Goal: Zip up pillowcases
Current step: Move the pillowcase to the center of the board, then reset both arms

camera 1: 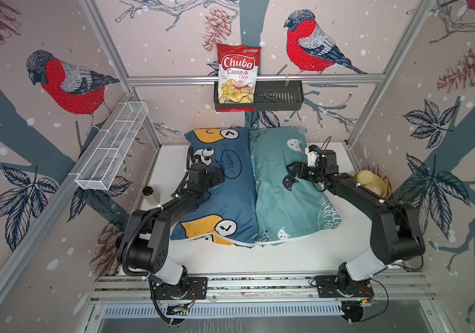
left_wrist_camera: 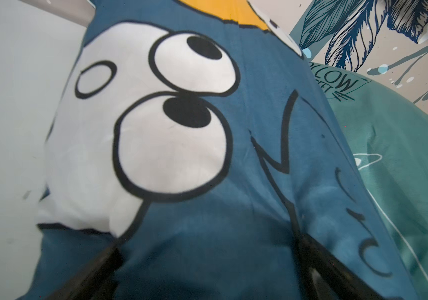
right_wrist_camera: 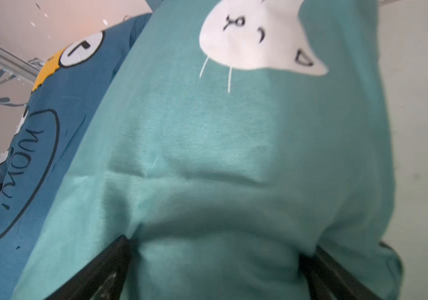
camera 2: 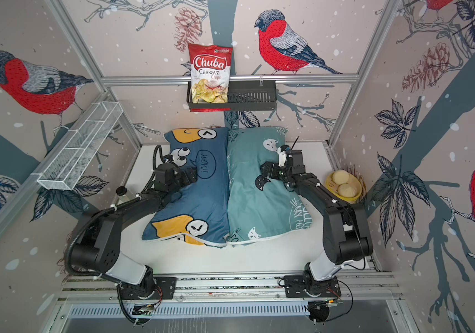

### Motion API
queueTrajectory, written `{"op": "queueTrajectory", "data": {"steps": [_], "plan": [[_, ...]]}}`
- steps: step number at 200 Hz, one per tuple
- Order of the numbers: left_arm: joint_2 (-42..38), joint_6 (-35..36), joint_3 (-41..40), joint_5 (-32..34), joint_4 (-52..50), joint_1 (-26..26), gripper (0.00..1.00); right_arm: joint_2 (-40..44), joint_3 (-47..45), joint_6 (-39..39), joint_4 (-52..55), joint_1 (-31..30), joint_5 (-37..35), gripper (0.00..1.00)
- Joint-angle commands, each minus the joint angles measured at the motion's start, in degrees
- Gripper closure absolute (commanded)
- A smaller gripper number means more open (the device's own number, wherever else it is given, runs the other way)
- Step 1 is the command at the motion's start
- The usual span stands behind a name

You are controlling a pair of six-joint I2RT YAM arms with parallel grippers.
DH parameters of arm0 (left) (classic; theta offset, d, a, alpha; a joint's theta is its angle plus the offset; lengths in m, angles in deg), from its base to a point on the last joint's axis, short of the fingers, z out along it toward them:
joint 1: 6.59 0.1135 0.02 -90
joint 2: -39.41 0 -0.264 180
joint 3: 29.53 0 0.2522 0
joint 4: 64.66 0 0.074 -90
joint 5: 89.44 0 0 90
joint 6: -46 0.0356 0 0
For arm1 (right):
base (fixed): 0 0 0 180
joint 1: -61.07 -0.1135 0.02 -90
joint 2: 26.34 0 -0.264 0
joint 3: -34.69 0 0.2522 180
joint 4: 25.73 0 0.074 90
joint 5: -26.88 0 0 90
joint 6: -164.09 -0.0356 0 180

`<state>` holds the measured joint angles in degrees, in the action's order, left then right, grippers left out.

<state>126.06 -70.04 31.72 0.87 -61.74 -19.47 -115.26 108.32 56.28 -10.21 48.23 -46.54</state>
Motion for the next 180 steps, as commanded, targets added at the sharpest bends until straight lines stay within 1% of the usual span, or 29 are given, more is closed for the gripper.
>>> {"op": "queueTrajectory", "data": {"steps": [1,19,35,50,66,73,84,102,120,133,152,164,180], "plan": [[-4.7,5.51,1.64,7.3,-5.54,0.39,0.0,4.75,-2.03,0.23,0.62,2.47,-8.2,0.01],[-9.61,9.77,0.77,13.41,-5.36,0.56,0.0,8.57,-4.43,-0.56,0.7,5.68,-14.99,0.01],[-13.72,11.84,-1.39,17.7,-4.3,1.46,0.0,11.08,-6.51,-0.91,1.11,8.61,-20.99,0.01],[-16.66,12.64,-4.94,21.49,-2.57,3.01,0.0,12.48,-8.88,-1.05,1.04,11.39,-25.86,0.01],[-18.07,11.47,-9.95,24.23,-0.12,5.79,0.0,12.48,-11.76,-0.68,-0.21,12.77,-31.89,0.01],[-18.1,11.3,-12.5,25.56,1.8,6.72,0.0,12.21,-13.6,-0.57,-1.72,13.04,-33.18,0.01],[-17.44,12.13,-16.12,27.67,5.63,7.49,0.0,11.5,-16.51,-0.56,-4.77,13.3,-32.21,0.01],[-14.77,12.75,-19.85,27.45,10.7,7.96,0.0,10.04,-20.75,-0.59,-9.63,12.98,-30.47,0.0],[-11.17,13.48,-21.51,25.17,15.38,7.96,0.0,9.01,-24.68,-0.42,-15.21,12.41,-32.44,0.01],[-7.91,14.01,-22.08,25.09,18.76,7.92,0.0,8.22,-26.76,-0.24,-18.95,12.06,-33.74,0.01],[-3.12,13.03,-20.51,23.01,19.62,7.96,0.0,6.14,-29.05,0.65,-24.84,10.9,-34.93,0.01],[-1.67,11.85,-17.74,23.56,15.81,7.94,0.0,4.52,-29.78,1.05,-28.22,9.84,-35.75,0.01],[-0.59,12.76,-17.3,24.02,17.64,7.96,0.0,3.31,-29.46,2.74,-30.82,7.74,-37.68,0.0]]}}
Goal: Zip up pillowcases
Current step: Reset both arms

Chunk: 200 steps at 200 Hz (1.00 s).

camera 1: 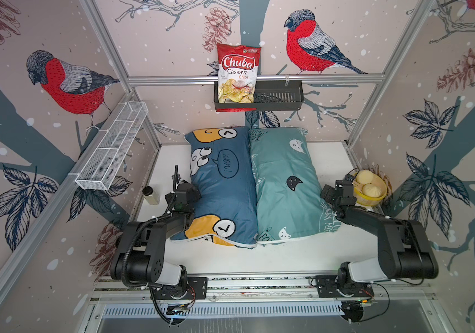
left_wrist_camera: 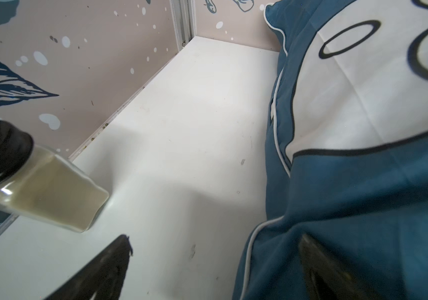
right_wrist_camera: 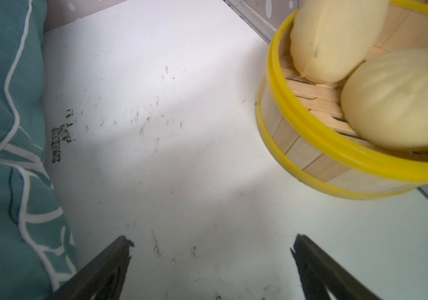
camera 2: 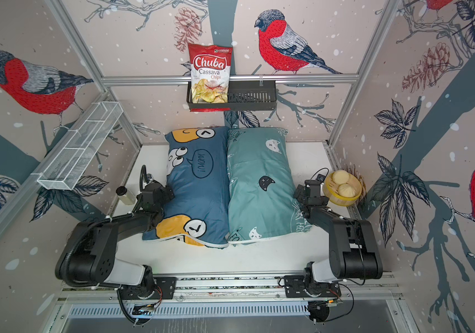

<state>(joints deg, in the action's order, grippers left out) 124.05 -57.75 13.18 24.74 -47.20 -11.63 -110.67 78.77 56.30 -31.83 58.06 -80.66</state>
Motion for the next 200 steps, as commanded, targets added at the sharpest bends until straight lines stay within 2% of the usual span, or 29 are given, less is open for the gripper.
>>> {"op": "queueTrajectory", "data": {"steps": [1,19,26,47,80,117,171,200], "plan": [[1.46,0.53,1.22,0.24,3.34,0.12,0.0,-1.32,0.0,2.95,-9.66,-2.27,-3.73,0.0],[2.36,1.8,0.03,-0.05,8.82,0.11,0.0,-1.27,-1.96,6.09,-17.8,-4.92,-5.78,0.01],[2.49,1.35,0.74,-0.38,7.51,0.09,0.0,-1.65,-2.66,7.14,-20.84,-5.8,-6.16,0.0],[1.71,2.16,-0.36,-1.39,8.73,0.11,0.0,-3.1,-1.3,9.49,-20.11,-7.74,-6.14,0.0],[-2.61,4.94,-7.18,-6.57,17.91,-0.06,0.0,-0.94,-5.34,12.93,-26.02,-10.96,-7.63,0.0],[-2.05,6.8,-7.0,-8.98,18.74,-0.66,0.0,-1.28,-4.57,12.46,-25.12,-10.59,-7.44,0.0],[-0.54,7.62,-5.0,-10.27,16.85,-0.84,0.0,0.92,-5.89,7.51,-24.24,-4.62,-1.77,0.0],[0.03,8.09,-4.19,-11.13,15.95,-0.84,0.0,0.8,-5.82,7.87,-24.3,-4.73,-1.49,0.0]]}}
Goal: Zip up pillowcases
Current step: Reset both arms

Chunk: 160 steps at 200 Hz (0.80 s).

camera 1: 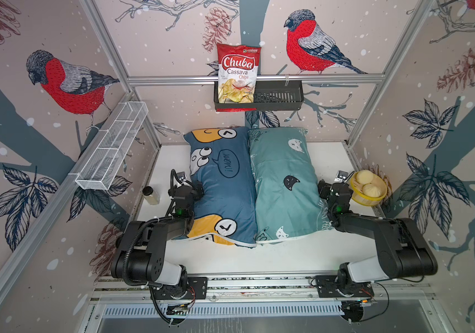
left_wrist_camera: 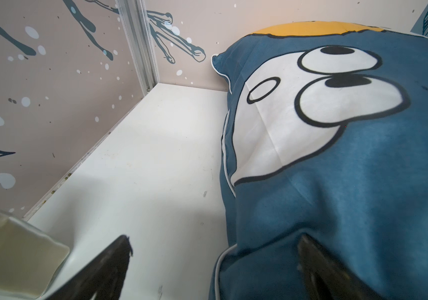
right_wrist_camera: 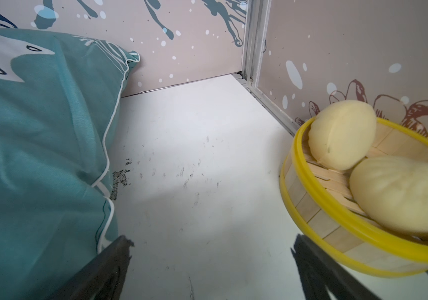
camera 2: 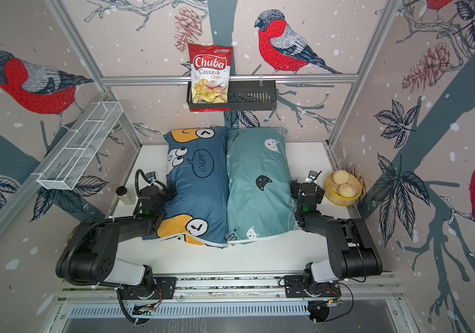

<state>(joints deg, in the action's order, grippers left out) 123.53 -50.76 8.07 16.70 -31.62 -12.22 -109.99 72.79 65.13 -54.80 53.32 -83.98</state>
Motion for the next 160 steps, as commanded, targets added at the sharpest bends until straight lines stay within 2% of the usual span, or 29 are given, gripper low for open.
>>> {"op": "queueTrajectory", "data": {"steps": [1,8,25,36,52,66,71,81,87,98,110,117,136,160], "plan": [[0.58,1.07,0.98,-3.16,0.33,-0.25,0.0,0.1,0.26,-0.88,-1.27,0.06,1.9,0.0],[0.7,1.49,1.2,-3.47,-0.01,-0.26,0.0,0.0,0.51,0.31,-0.58,0.12,1.71,0.0],[0.53,4.92,1.07,-2.84,0.13,-0.61,0.0,-0.11,-0.21,3.41,-2.74,-0.37,-3.83,0.0],[0.76,5.32,0.45,-0.89,2.24,-0.54,0.0,-0.05,-0.63,2.39,-3.79,1.2,-0.79,0.0],[2.08,7.7,0.47,0.45,5.41,-0.52,0.0,-0.11,-0.72,2.27,-4.33,2.12,-0.94,0.0],[4.19,8.48,-0.37,0.79,9.38,-0.46,0.0,0.64,-3.9,3.4,-10.43,2.25,-2.79,0.0],[4.71,9.01,-0.92,0.99,12.04,-0.44,0.0,0.11,-6.3,3.36,-16.37,2.7,-3.02,0.0],[3.84,8.12,-1.12,1.0,10.46,-0.32,0.0,-1.84,-9.56,2.46,-24.55,4.11,-2.05,0.01],[3.69,7.96,-2.24,0.86,12.78,-0.14,0.0,-2.02,-10.6,2.49,-27.13,4.37,-1.36,0.01],[3.1,6.78,-5.36,0.24,17.42,0.91,0.0,-1.52,-10.61,1.91,-24.39,4.87,0.91,0.0],[3.98,6.19,-9.49,-2.65,25.03,2.18,0.0,-3.22,-12.52,2.52,-30.34,5.34,2.26,0.01],[6.1,7.17,-10.9,-1.99,31.34,1.9,0.0,-3.33,-13.02,2.72,-31.77,5.26,2.14,0.01],[3.49,5.67,-8.65,-1.11,21.9,1.62,0.0,-2.13,-12.26,1.94,-27.98,5.85,3.42,0.0],[5.64,6.94,-10.44,-1.51,29.16,1.67,0.0,-1.96,-12.43,1.82,-28.26,5.9,3.51,0.0]]}}
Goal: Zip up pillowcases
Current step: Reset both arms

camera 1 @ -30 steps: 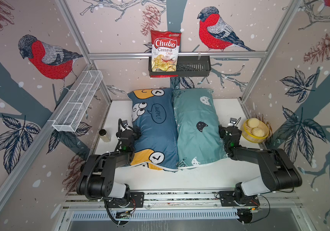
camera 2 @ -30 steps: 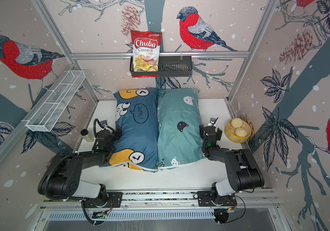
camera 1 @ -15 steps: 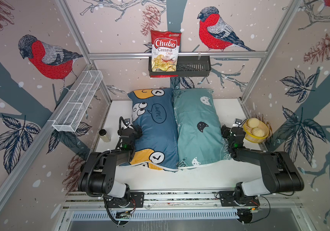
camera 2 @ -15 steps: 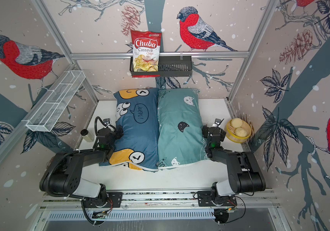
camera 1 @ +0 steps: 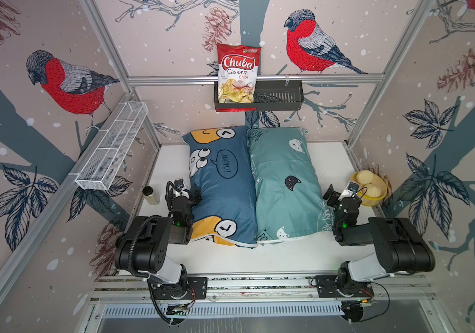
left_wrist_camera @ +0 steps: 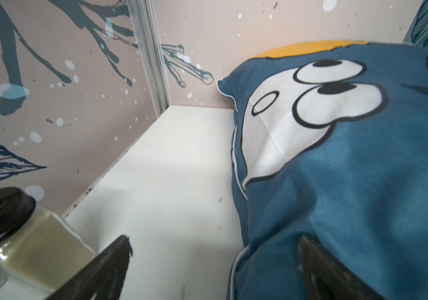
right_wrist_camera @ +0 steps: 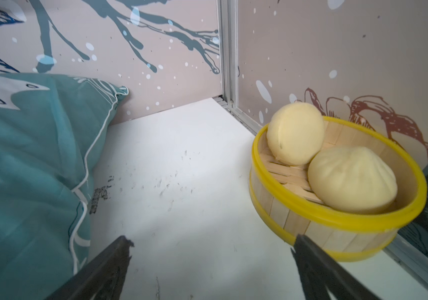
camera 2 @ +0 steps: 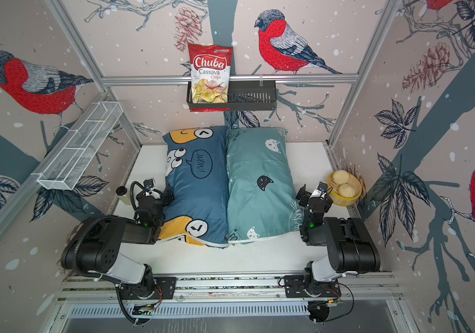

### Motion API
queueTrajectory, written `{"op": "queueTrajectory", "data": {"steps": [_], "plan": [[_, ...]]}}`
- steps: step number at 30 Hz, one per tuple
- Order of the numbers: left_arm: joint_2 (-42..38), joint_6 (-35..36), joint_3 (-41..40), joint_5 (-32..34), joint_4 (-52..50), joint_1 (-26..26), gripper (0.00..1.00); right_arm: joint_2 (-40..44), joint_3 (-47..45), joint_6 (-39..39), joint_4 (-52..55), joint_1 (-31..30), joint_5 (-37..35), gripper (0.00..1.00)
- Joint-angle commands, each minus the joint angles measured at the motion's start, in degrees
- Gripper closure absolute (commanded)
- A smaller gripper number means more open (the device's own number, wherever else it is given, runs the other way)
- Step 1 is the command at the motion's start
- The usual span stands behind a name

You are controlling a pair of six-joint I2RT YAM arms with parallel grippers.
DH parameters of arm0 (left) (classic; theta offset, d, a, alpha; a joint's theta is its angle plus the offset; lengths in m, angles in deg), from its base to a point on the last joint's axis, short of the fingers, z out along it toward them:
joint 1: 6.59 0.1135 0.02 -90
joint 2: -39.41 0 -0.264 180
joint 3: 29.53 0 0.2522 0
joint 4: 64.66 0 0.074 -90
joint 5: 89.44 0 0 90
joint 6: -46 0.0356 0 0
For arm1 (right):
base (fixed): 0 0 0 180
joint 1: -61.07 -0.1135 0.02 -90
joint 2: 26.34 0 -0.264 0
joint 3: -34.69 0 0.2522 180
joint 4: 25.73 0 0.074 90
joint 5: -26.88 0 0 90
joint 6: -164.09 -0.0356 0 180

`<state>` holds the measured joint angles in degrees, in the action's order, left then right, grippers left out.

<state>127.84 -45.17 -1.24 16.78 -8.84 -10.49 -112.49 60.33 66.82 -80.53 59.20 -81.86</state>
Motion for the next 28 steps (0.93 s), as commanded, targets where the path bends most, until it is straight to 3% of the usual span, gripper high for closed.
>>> {"op": "queueTrajectory", "data": {"steps": [1,9,28], "plan": [[1.28,1.3,-1.1,-1.57,6.1,-0.05,0.0,0.45,0.01,0.14,-2.67,0.02,1.32,0.0],[0.92,1.17,-1.25,-1.61,5.92,-0.05,0.0,-0.07,0.73,1.11,-2.19,-1.55,-1.46,0.0],[0.95,0.38,-1.43,0.51,6.5,-0.05,0.0,-0.07,0.95,0.87,-1.58,-1.21,-0.86,0.0]]}}
